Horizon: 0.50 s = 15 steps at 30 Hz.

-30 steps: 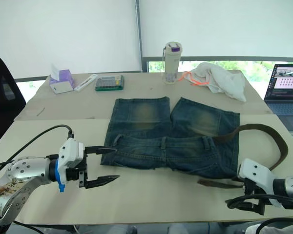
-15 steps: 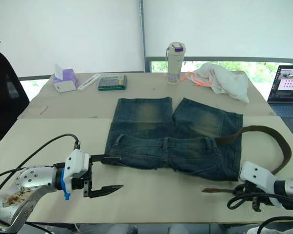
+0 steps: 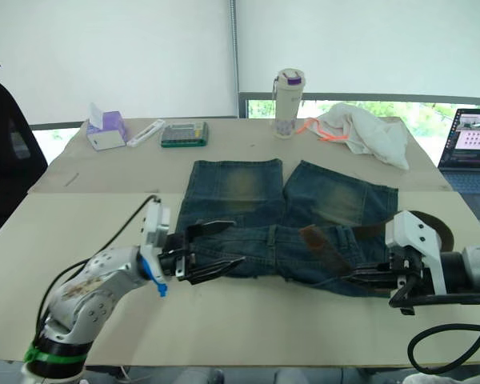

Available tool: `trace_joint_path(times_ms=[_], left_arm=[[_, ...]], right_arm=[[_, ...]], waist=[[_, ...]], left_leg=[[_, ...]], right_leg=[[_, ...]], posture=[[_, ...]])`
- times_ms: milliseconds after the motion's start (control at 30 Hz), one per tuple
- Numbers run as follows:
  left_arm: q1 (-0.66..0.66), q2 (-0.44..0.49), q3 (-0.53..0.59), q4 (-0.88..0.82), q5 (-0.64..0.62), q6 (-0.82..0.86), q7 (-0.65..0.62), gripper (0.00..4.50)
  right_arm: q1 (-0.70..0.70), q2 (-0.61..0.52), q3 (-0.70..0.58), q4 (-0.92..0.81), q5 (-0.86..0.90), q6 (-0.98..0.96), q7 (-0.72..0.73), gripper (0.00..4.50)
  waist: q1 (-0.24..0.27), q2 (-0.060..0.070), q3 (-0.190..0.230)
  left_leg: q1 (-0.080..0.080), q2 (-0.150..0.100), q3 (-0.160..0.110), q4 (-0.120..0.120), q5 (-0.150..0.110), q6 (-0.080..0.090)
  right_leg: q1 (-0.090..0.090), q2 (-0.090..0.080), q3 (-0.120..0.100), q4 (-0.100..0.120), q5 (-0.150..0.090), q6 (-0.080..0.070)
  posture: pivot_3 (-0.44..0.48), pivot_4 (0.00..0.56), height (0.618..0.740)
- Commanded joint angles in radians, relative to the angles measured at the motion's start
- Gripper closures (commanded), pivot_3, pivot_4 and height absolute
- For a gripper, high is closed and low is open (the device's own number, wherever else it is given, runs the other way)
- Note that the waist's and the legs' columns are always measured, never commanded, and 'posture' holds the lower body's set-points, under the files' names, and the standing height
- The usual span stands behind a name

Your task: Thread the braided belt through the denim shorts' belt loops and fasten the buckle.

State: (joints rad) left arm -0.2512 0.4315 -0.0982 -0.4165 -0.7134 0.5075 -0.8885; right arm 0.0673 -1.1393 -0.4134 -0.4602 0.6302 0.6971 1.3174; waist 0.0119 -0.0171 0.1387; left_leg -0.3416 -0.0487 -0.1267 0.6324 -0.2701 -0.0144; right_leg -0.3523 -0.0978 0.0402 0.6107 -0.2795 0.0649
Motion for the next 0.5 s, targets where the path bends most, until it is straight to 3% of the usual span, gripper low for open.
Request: trace_joint_path(times_ms=[33,300,500], left_arm=[[-0.124,-0.084,-0.071,0.098,-0.071,0.088,-0.05,0.0],[-0.203,-0.103,-0.183,0.191,-0.001,0.098,-0.167,0.0],[-0.234,-0.141,-0.229,0.251,0.078,0.056,-0.181,0.0]], right_arm=[[-0.135,-0.023,0.151,0.01,0.004,-0.009,0.021,4.44],[-0.274,-0.041,0.327,0.041,-0.061,-0.059,0.065,4.44],[-0.305,-0.035,0.374,0.066,-0.094,-0.087,0.07,4.44]], waist=[[-0.001,0.0,0.0],[-0.005,0.0,0.0],[-0.002,0.001,0.0]], left_leg=[[-0.001,-0.001,0.0,0.001,0.0,0.0],[-0.001,-0.001,0.001,0.001,0.0,0.0],[-0.002,-0.001,0.0,0.001,0.0,0.0]], right_leg=[[0.0,0.0,0.0,0.0,0.0,0.0],[-0.002,0.0,0.0,0.0,0.001,0.0],[-0.002,-0.001,0.0,0.0,0.001,0.0]], posture=[[0.0,0.15,0.74],[0.0,0.15,0.74],[0.0,0.15,0.74]])
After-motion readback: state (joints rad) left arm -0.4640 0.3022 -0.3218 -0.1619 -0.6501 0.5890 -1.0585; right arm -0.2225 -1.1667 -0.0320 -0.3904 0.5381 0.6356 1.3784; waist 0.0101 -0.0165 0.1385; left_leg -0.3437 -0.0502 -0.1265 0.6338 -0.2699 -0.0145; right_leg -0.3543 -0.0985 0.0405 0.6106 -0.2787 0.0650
